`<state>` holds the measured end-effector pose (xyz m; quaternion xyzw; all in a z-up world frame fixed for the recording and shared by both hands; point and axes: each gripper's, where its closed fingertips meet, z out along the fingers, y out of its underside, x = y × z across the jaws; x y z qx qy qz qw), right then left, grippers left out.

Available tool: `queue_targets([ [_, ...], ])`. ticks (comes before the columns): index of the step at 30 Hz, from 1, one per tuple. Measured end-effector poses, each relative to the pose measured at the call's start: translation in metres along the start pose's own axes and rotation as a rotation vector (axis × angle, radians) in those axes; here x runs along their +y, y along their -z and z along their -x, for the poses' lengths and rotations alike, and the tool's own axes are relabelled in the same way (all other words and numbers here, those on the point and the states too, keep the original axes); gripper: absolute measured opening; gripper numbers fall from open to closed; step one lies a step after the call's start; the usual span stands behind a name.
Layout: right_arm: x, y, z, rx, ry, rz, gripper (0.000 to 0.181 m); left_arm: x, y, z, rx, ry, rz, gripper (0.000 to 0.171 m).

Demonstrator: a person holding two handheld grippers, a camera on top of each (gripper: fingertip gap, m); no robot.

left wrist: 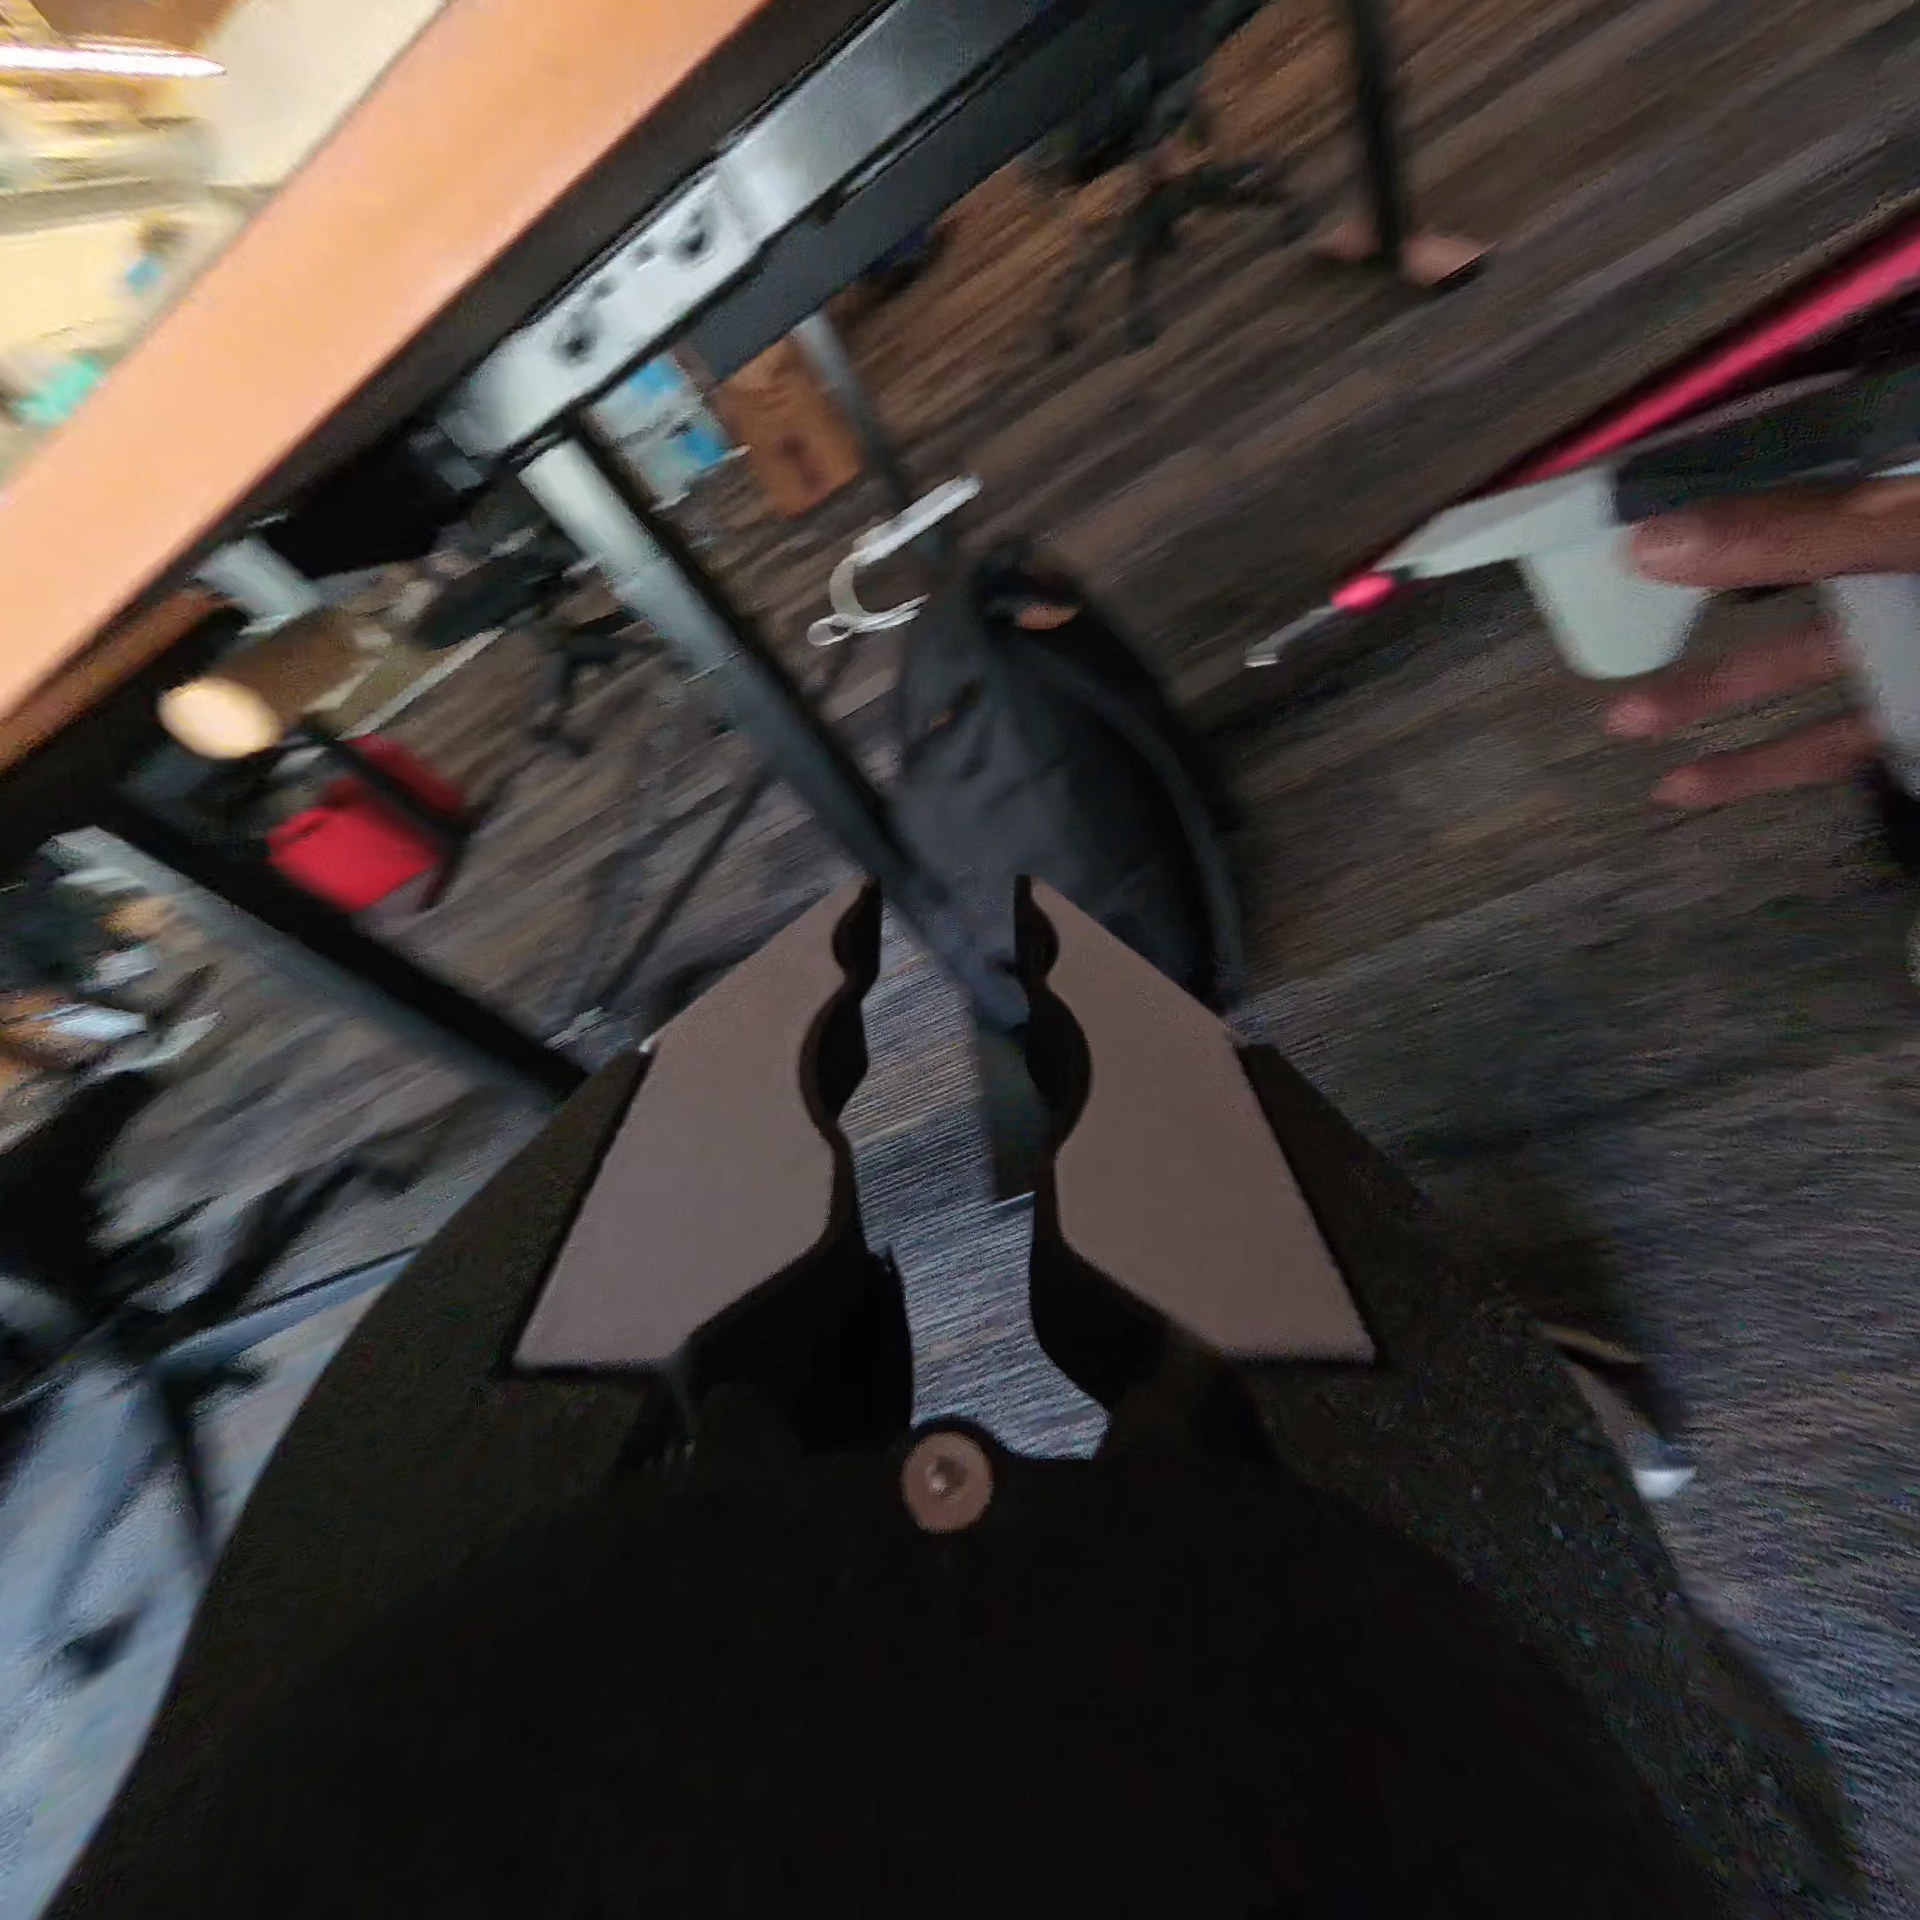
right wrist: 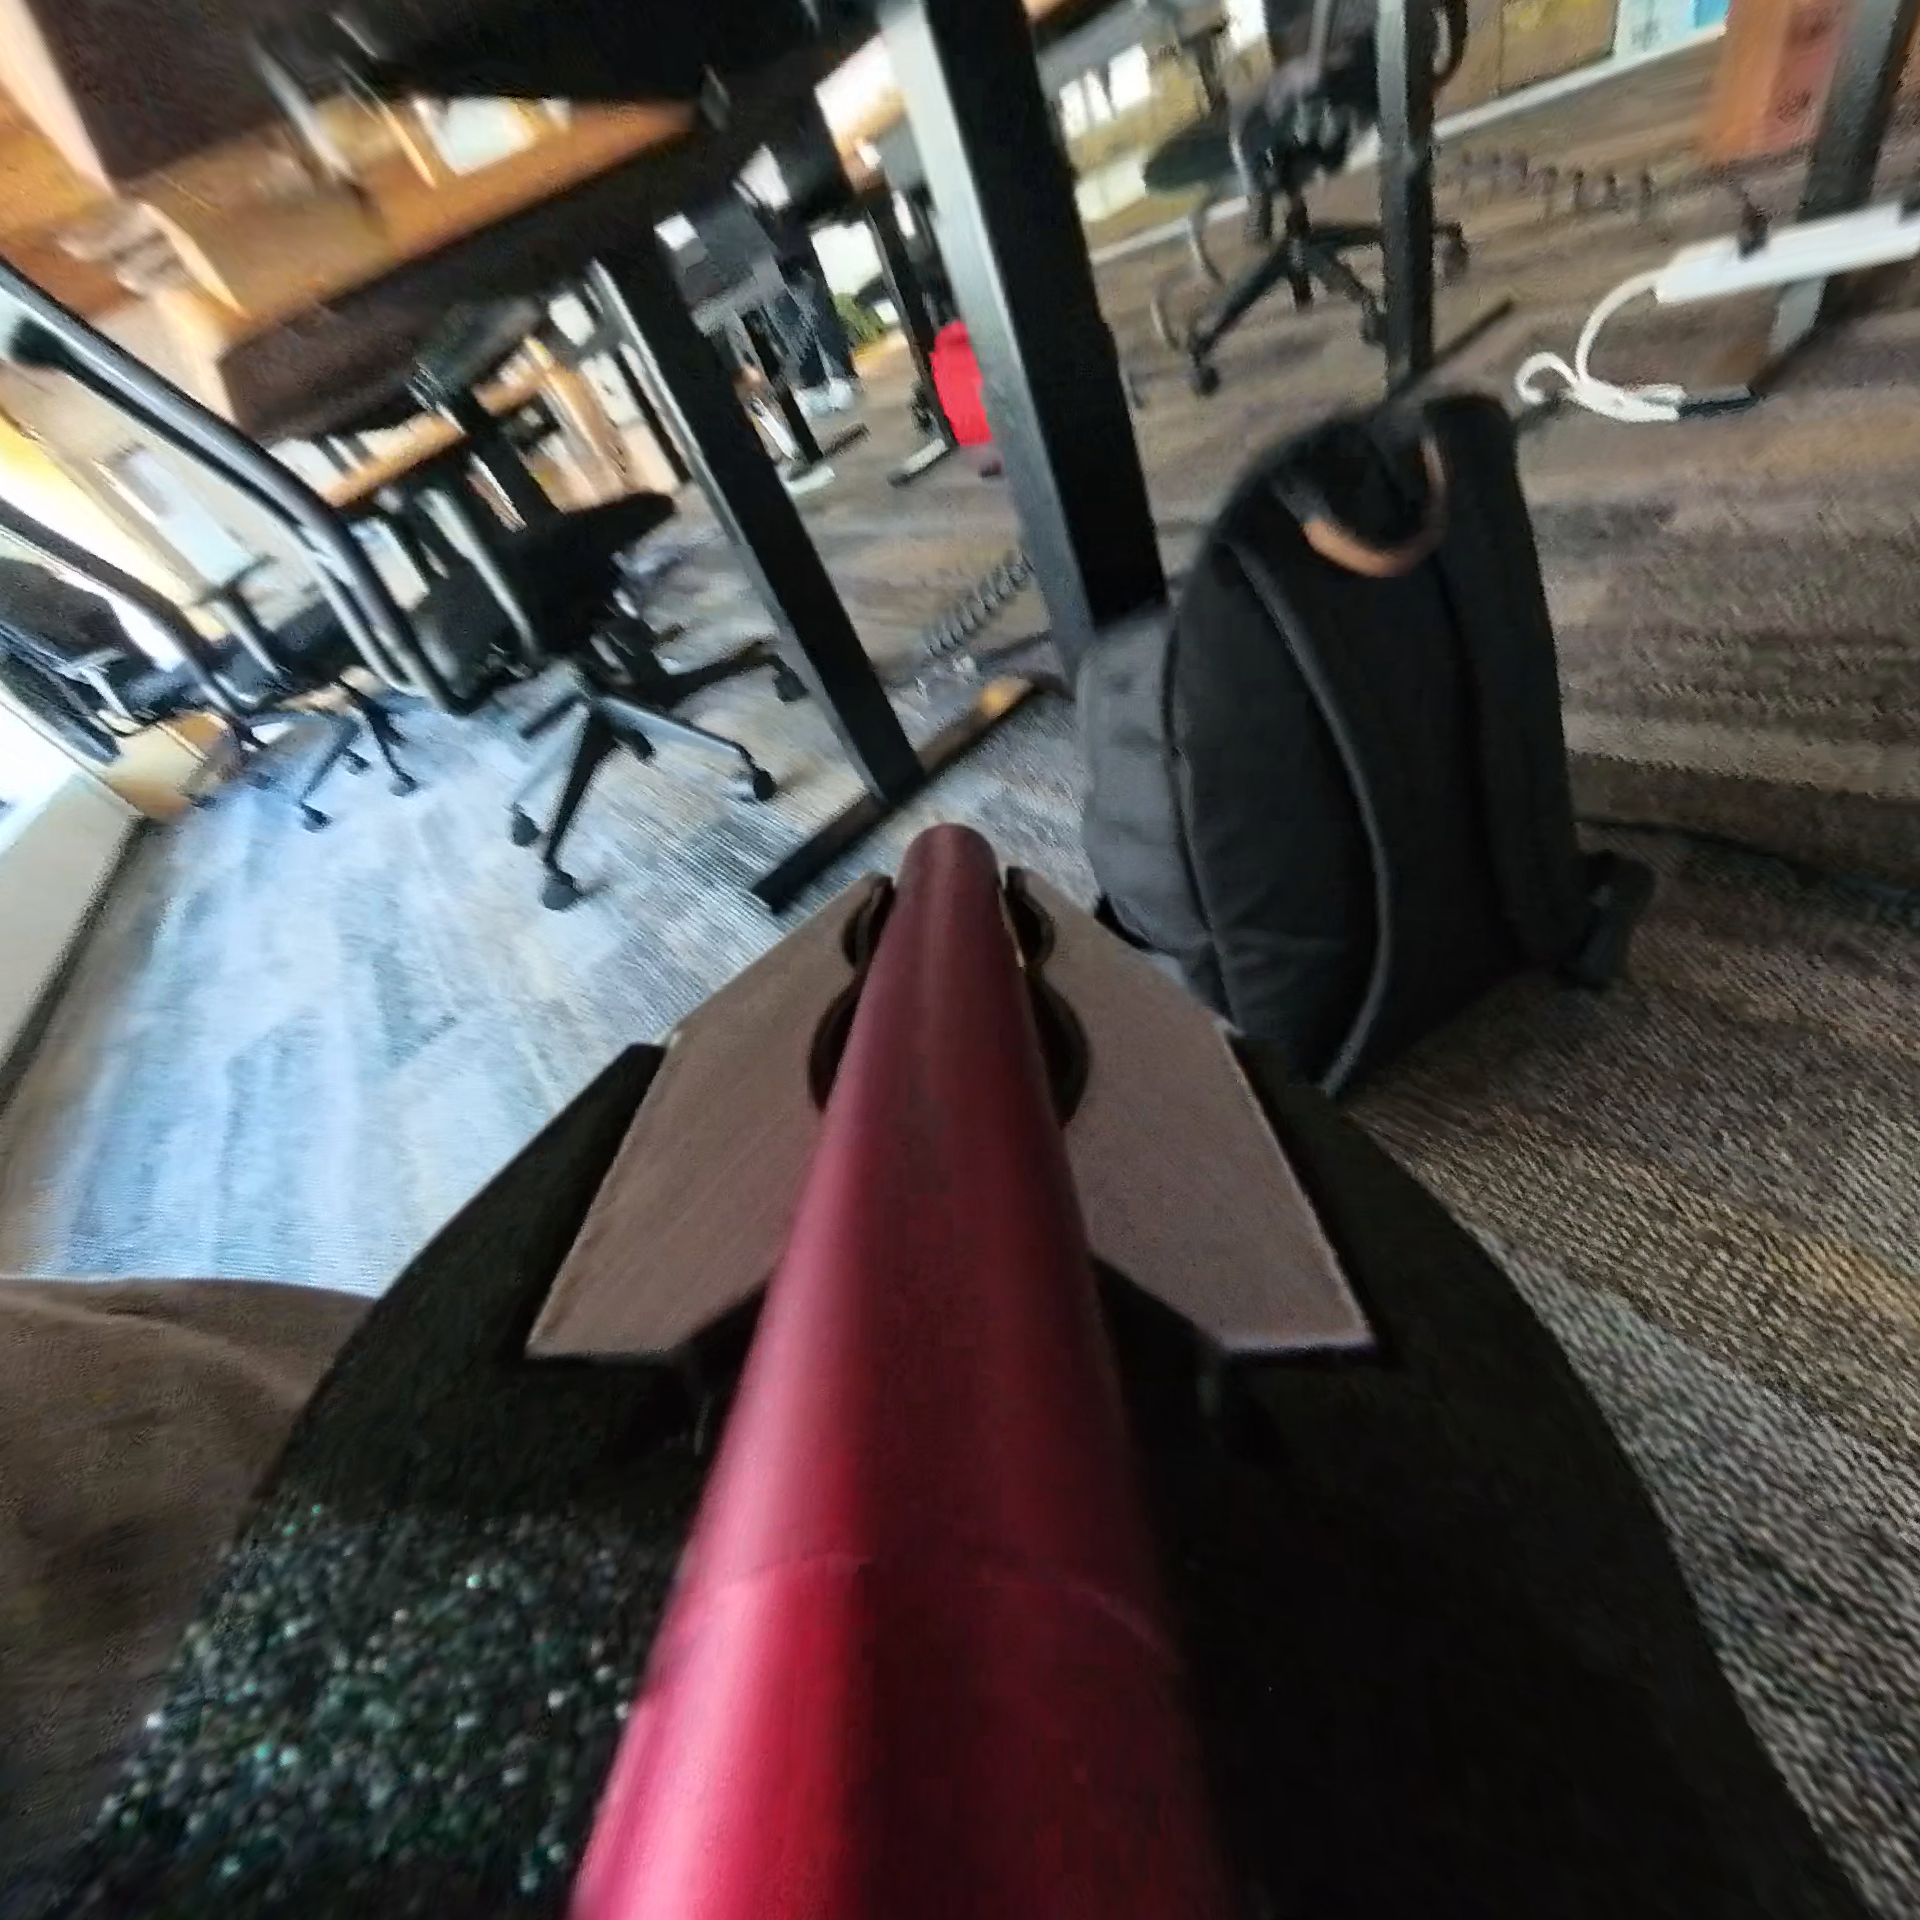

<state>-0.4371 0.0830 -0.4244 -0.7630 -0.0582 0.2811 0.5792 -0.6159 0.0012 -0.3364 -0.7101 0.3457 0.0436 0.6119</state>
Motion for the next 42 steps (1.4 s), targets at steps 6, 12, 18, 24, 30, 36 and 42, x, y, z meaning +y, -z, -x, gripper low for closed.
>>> queue_targets([
  [6,-0.097,0.074,0.086,-0.133,-0.078,-0.103,0.021,-0.067,-0.032,-0.053,0.328,0.351,-0.109,0.037],
  [12,-0.158,0.144,0.150,-0.233,-0.108,-0.183,0.021,-0.149,-0.013,-0.049,0.352,0.454,-0.384,0.038],
  [18,-0.183,0.192,0.190,-0.292,-0.143,-0.237,0.022,-0.205,0.033,-0.045,0.284,0.368,-0.599,0.034],
  [24,-0.190,0.211,0.202,-0.290,-0.122,-0.252,0.023,-0.225,0.064,-0.053,0.342,0.361,-0.656,0.033],
  [30,-0.191,0.216,0.209,-0.290,-0.114,-0.245,0.023,-0.232,0.076,-0.050,0.364,0.377,-0.670,0.027],
  [36,-0.192,0.220,0.215,-0.299,-0.112,-0.245,0.023,-0.236,0.081,-0.052,0.374,0.381,-0.688,0.014],
  [42,-0.195,0.224,0.216,-0.297,-0.097,-0.245,0.023,-0.242,0.089,-0.049,0.352,0.362,-0.721,0.002],
])
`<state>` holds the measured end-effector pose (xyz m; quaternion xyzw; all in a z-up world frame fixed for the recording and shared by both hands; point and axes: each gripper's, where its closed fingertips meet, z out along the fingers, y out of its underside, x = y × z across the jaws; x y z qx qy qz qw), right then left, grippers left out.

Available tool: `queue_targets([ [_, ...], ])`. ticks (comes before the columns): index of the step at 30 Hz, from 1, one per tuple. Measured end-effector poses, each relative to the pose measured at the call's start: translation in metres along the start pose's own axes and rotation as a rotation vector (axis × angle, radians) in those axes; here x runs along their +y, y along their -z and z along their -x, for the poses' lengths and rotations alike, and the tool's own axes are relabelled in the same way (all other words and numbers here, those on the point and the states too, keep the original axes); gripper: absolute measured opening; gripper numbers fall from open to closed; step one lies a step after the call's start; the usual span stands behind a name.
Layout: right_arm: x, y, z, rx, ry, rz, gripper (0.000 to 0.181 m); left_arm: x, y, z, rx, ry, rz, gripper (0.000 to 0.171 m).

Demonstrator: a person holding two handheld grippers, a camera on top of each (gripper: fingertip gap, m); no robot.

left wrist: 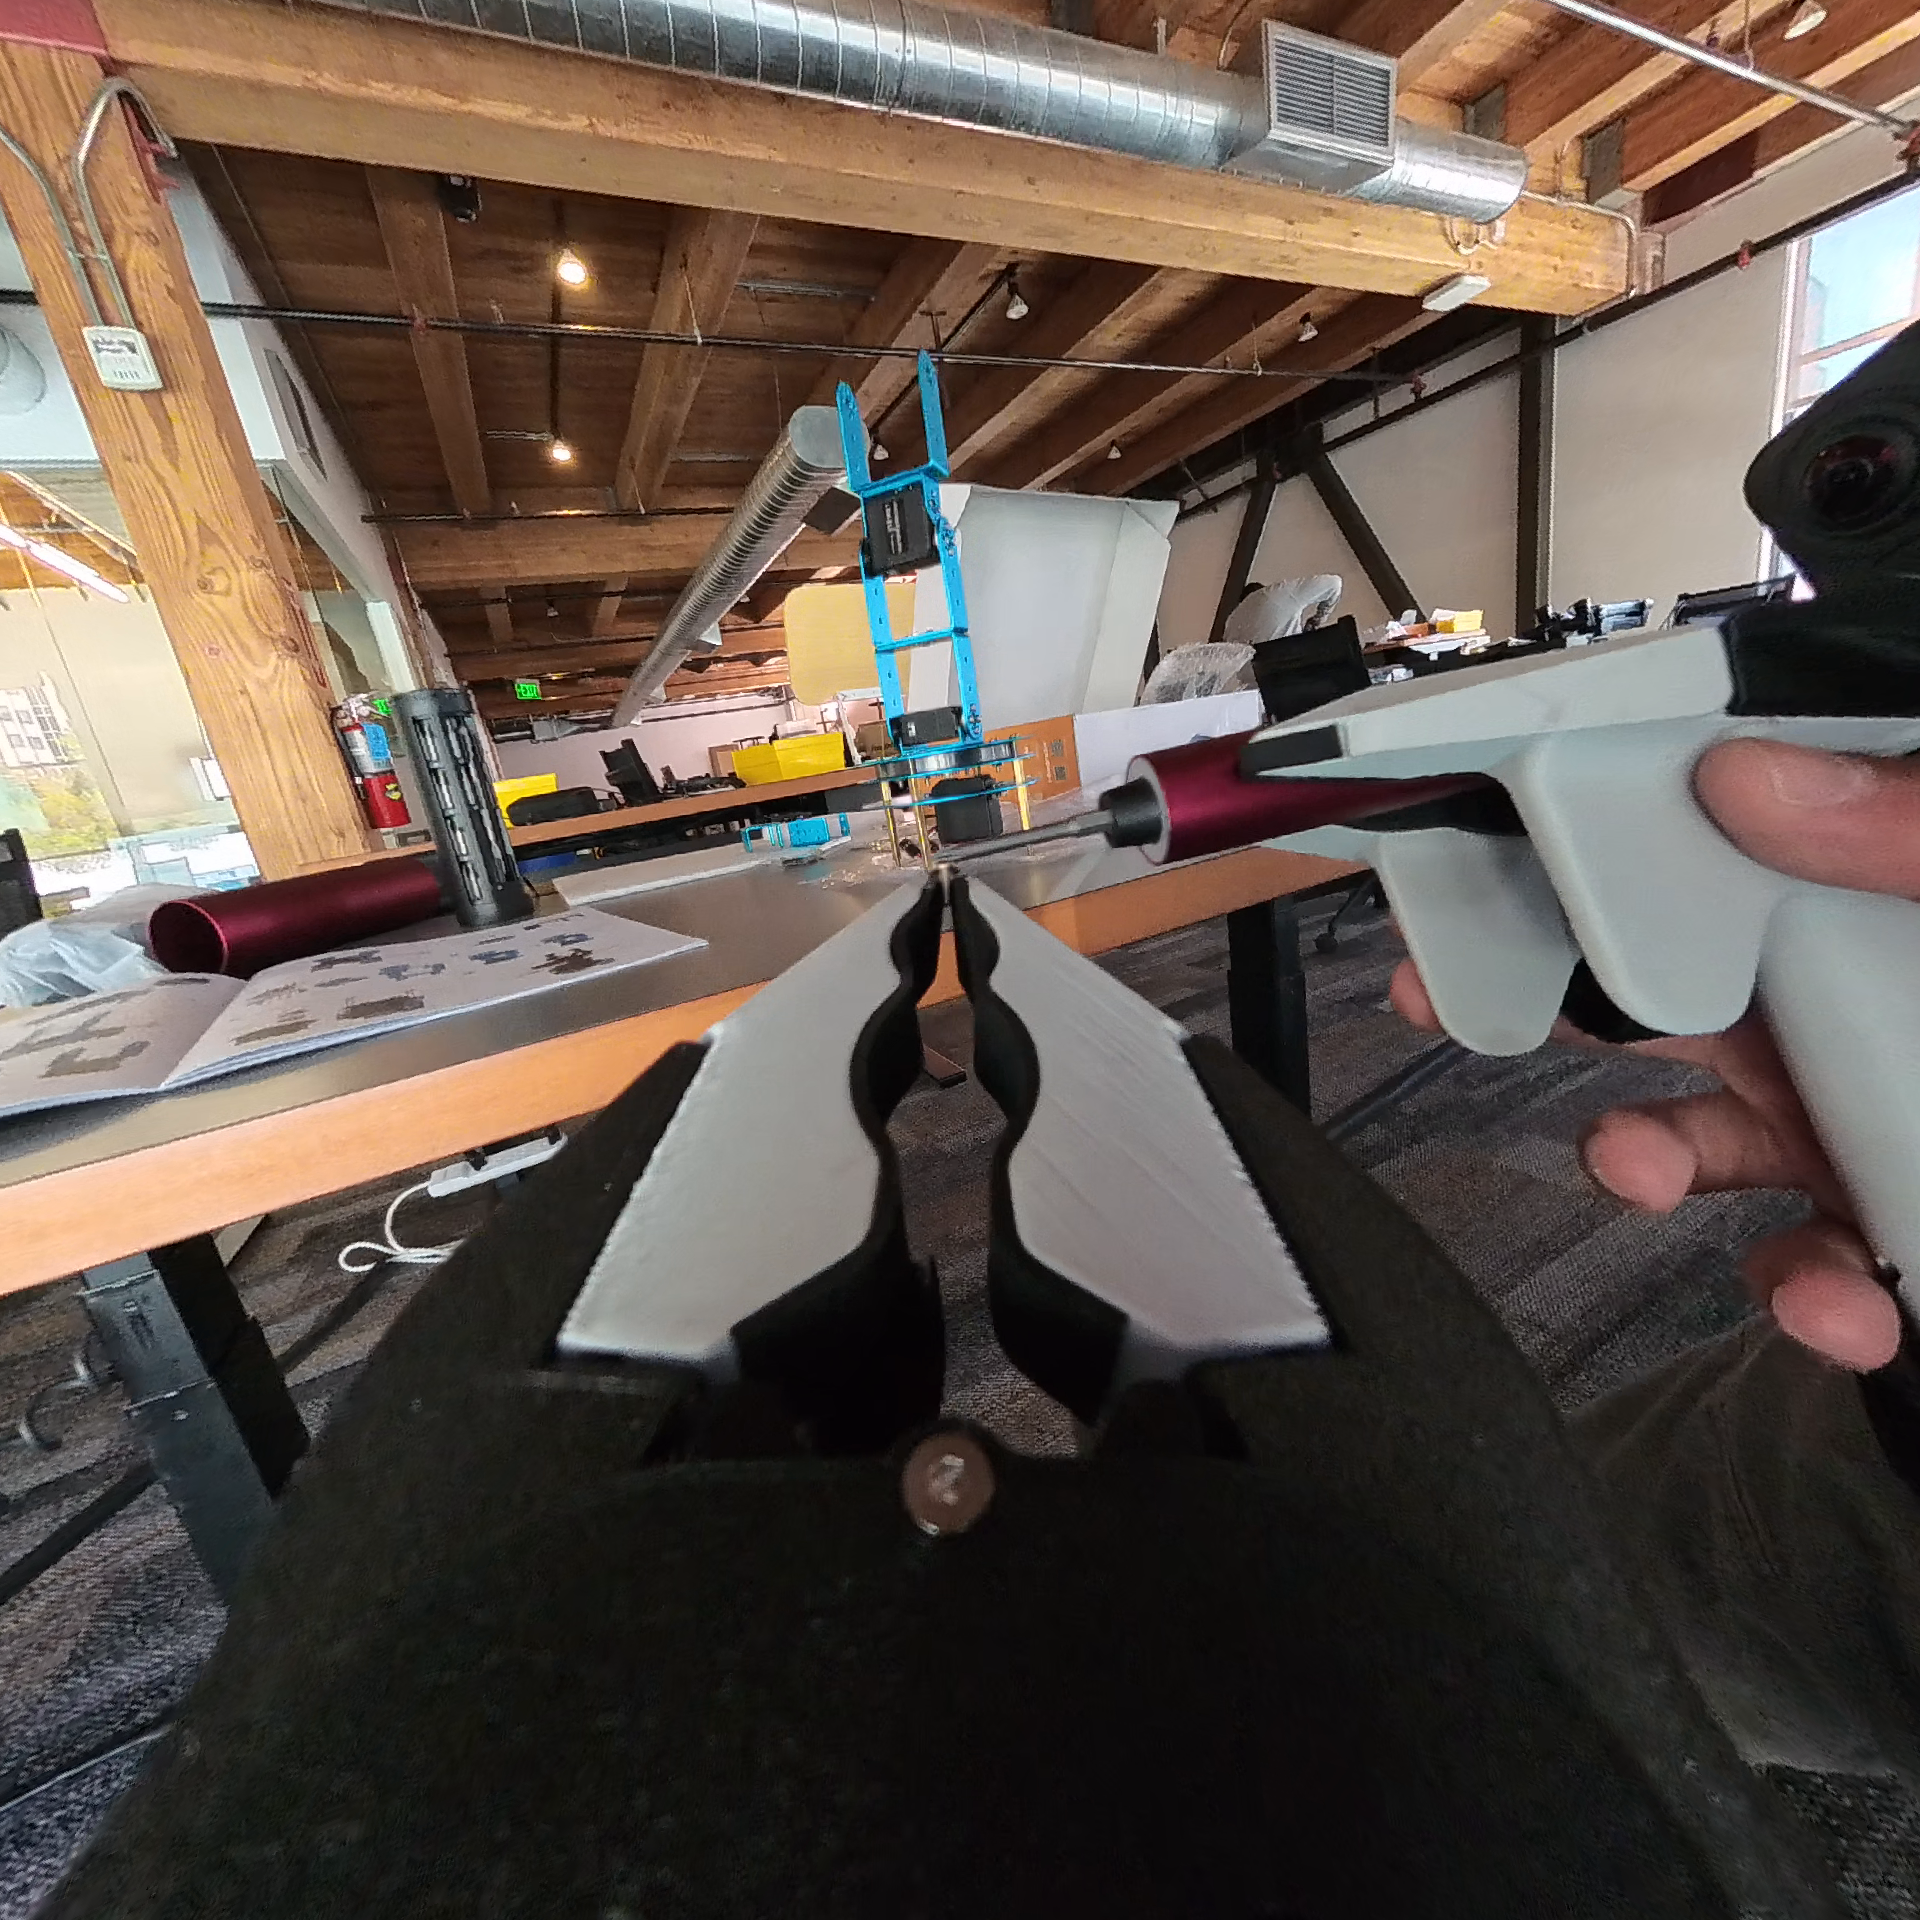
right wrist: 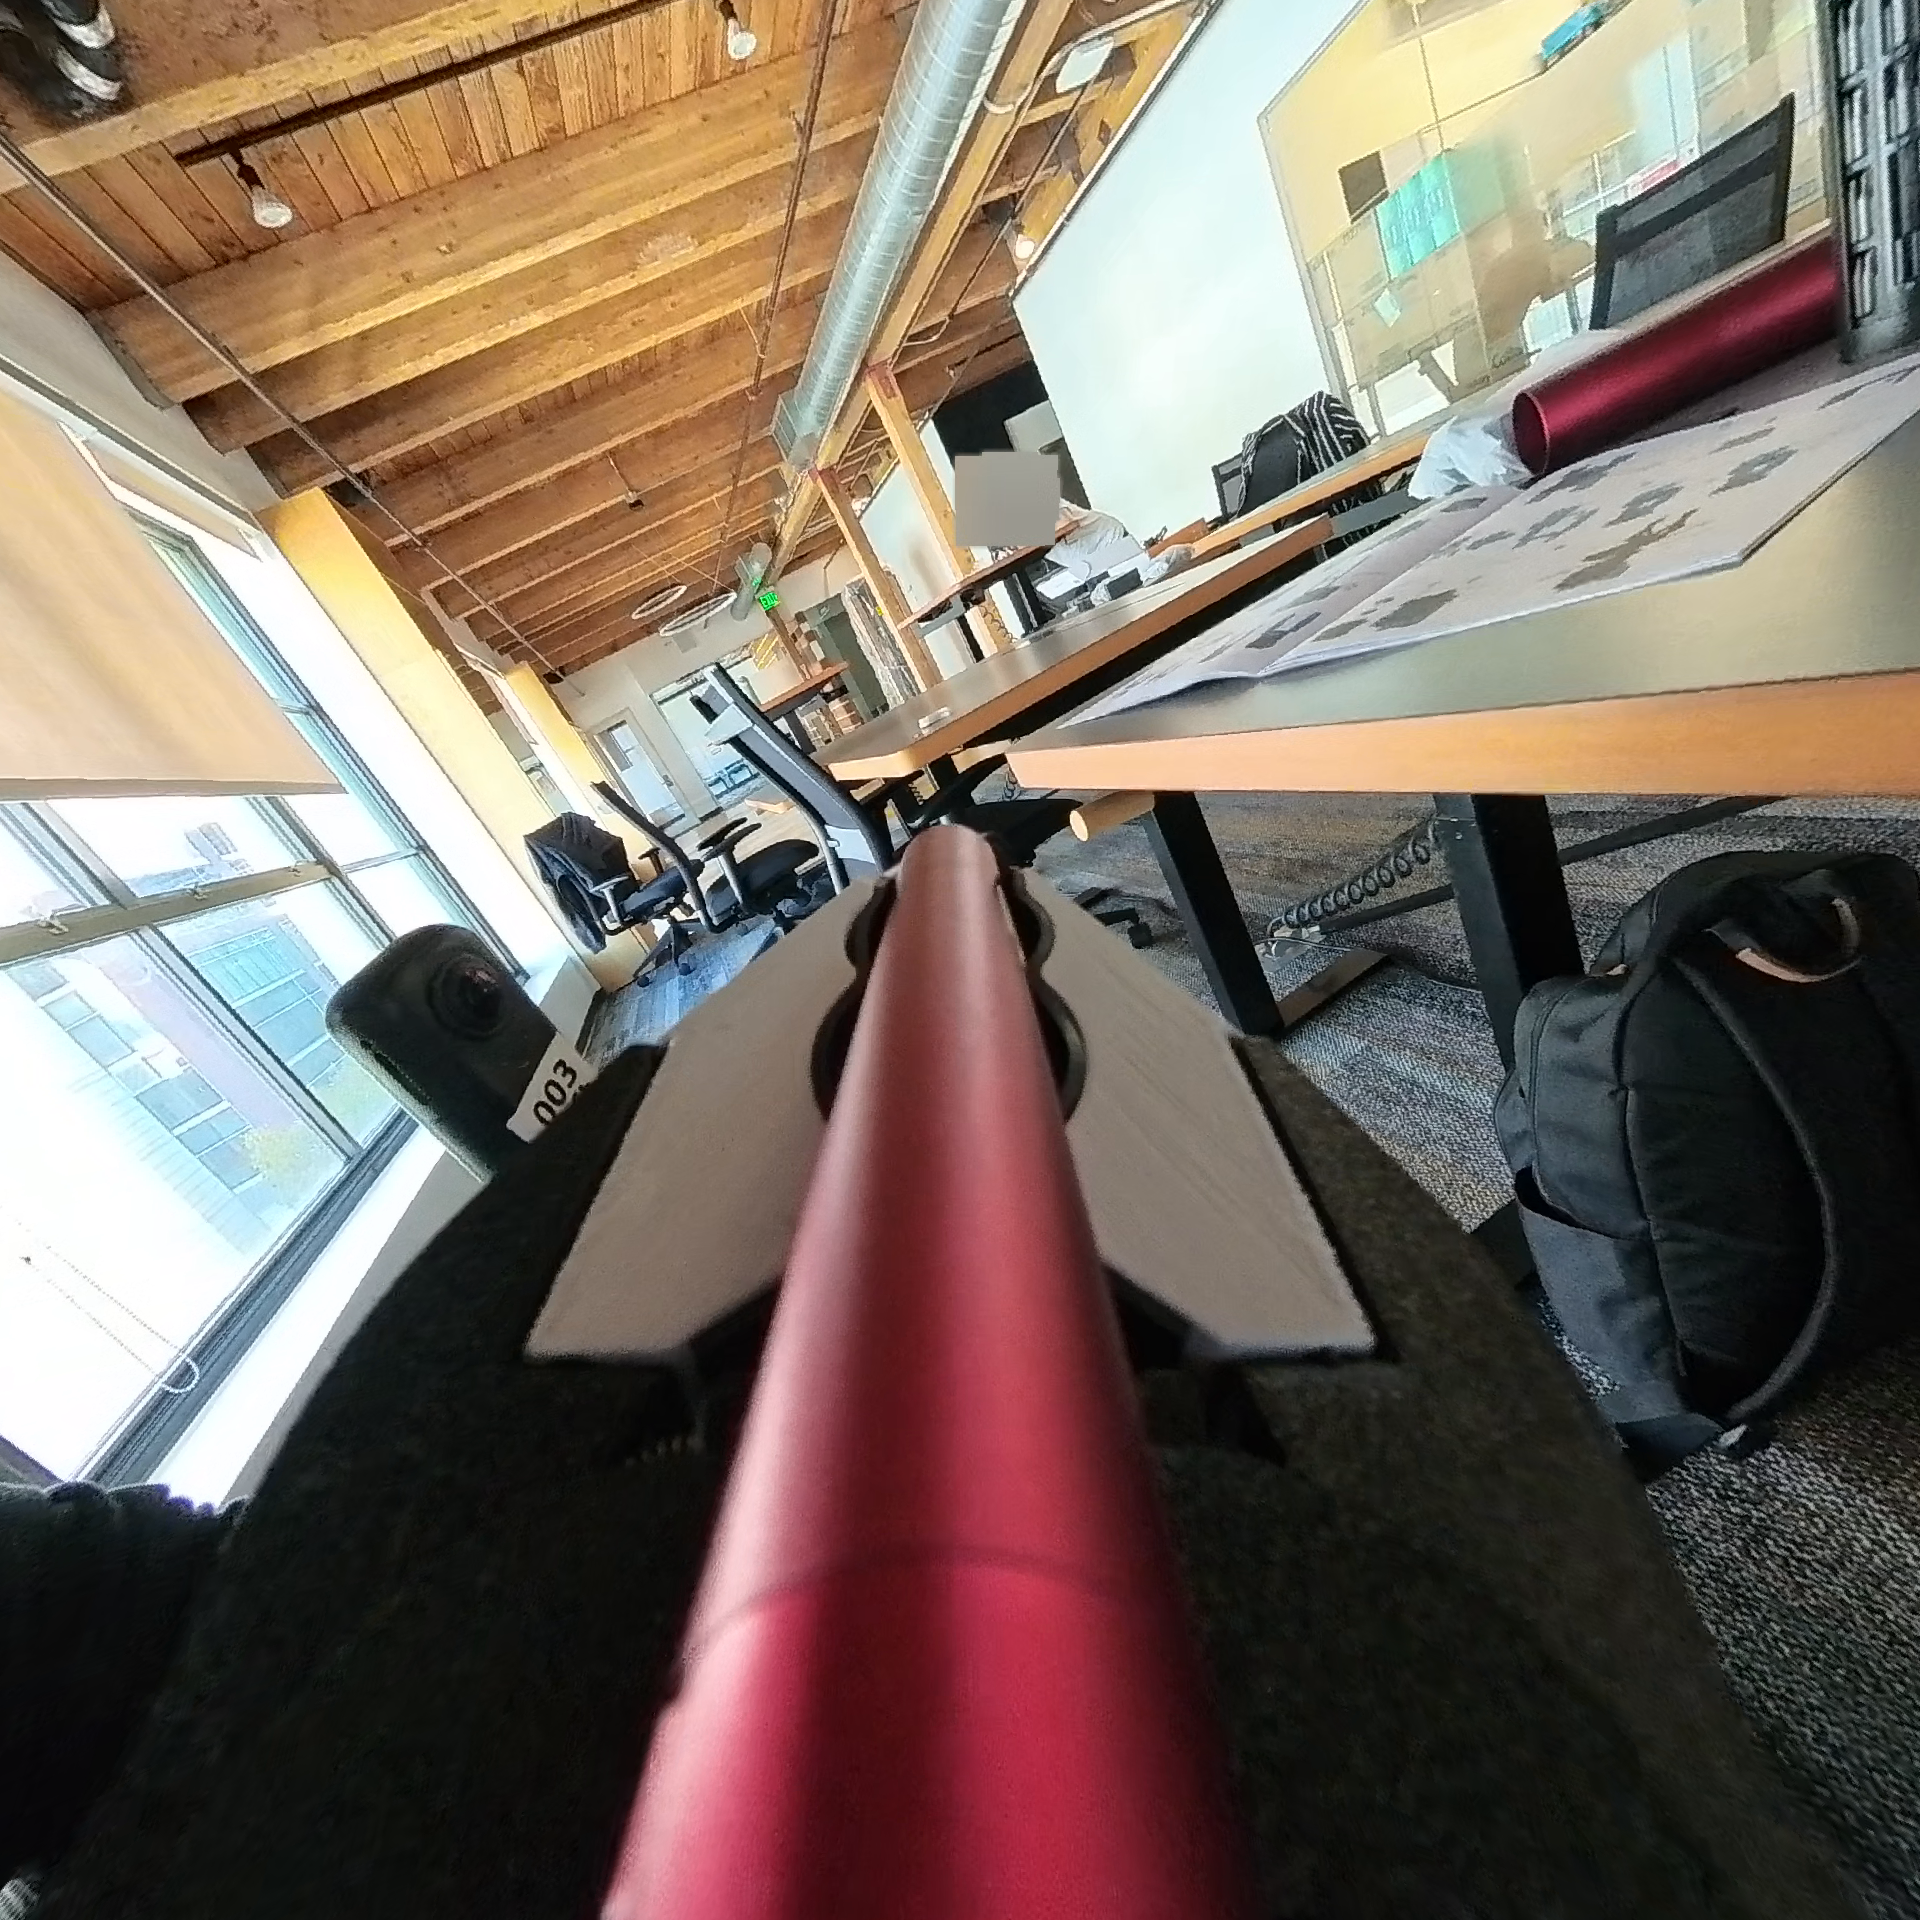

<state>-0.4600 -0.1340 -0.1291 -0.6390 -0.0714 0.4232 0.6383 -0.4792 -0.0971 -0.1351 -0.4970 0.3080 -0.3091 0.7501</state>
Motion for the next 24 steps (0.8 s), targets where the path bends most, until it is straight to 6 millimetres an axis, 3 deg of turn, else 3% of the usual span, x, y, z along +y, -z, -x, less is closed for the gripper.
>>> queue_targets([
  [9,-0.011,0.014,0.011,-0.015,0.151,0.071,0.022,-0.007,0.006,-0.004,0.019,-0.137,-0.009,0.001],
  [24,-0.009,0.017,0.019,-0.067,0.171,0.111,0.020,-0.017,0.005,-0.019,0.043,-0.274,-0.026,0.002],
])
